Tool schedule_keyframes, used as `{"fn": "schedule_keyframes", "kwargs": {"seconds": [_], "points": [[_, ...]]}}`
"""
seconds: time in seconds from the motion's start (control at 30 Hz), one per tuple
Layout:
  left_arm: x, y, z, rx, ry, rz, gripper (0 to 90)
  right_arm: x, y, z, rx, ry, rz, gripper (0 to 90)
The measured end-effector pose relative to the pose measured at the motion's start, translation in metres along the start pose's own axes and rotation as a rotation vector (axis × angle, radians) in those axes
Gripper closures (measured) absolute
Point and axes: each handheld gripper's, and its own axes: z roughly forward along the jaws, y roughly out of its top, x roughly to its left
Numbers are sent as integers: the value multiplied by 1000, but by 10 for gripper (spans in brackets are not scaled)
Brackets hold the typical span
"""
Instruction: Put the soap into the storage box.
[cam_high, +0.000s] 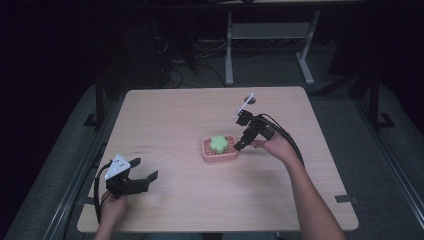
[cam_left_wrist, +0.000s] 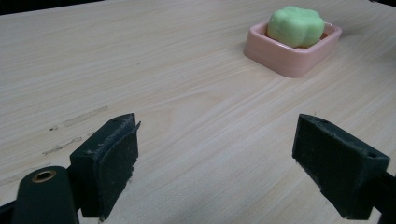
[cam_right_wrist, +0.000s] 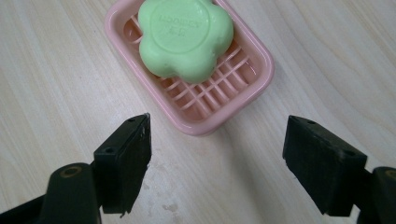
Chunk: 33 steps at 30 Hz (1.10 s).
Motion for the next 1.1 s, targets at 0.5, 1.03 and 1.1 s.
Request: {"fn": "schedule_keyframes", "kwargs": {"seconds": [0.5, 1.03, 1.1], "points": [[0, 0, 0, 2, -1, -1, 141, 0, -7, -8, -5, -10, 2, 236], [-1, 0, 1, 4, -2, 3, 140, -2, -29, -9, -12, -8, 19, 240], [-1, 0, 1, 5, -2, 3, 140, -3, -32, -9, -14, -4, 22, 240]]}}
